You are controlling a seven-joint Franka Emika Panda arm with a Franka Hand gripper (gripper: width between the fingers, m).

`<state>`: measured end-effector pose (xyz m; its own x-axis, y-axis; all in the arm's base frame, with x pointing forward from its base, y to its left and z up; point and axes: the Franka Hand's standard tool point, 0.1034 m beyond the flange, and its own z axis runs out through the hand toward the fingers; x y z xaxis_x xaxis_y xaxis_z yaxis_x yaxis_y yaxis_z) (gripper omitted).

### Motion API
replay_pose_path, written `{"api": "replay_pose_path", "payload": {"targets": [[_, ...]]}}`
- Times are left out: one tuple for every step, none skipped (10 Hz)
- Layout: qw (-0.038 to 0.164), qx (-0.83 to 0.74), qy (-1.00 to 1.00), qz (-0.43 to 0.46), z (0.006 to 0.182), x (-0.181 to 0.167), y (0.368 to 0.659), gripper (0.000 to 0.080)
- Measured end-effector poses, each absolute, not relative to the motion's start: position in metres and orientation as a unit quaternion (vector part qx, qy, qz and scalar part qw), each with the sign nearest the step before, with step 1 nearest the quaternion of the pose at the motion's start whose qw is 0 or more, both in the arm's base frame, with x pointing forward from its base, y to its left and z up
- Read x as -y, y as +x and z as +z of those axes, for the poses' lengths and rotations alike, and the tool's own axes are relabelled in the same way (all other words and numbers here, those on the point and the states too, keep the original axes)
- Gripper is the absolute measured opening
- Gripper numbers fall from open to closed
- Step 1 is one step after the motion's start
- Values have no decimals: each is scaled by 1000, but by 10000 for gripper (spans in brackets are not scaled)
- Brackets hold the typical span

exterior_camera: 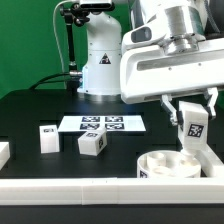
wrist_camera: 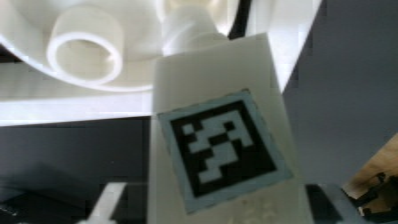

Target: Assemble stool

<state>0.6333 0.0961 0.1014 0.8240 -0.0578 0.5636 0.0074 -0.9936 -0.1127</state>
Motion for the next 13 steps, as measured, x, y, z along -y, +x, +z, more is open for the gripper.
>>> {"api": "replay_pose_path", "payload": {"targets": [[55,-12,-954,-296,99,-98,632,327],[55,-12,-954,-295,99,-97,632,327],[55,-12,-954,-295,99,-97,632,327],[55,-12,-954,-295,99,-98,632,327],[55,-12,-954,-294,97,-98,631,327],[54,-12,-955,-293,95,-97,631,327],[54,-12,-955,-292,93,-96,631,327],[54,-12,-954,-294,93,-96,631,327],[54,-12,-954,-293,90,-97,631,327],[54,-11,-955,-290,85,-98,629,327],[55,-11,-955,-290,84,-99,629,327],[54,-11,-955,-292,83,-99,629,327],[54,-11,-953,-296,83,-99,629,327]]}}
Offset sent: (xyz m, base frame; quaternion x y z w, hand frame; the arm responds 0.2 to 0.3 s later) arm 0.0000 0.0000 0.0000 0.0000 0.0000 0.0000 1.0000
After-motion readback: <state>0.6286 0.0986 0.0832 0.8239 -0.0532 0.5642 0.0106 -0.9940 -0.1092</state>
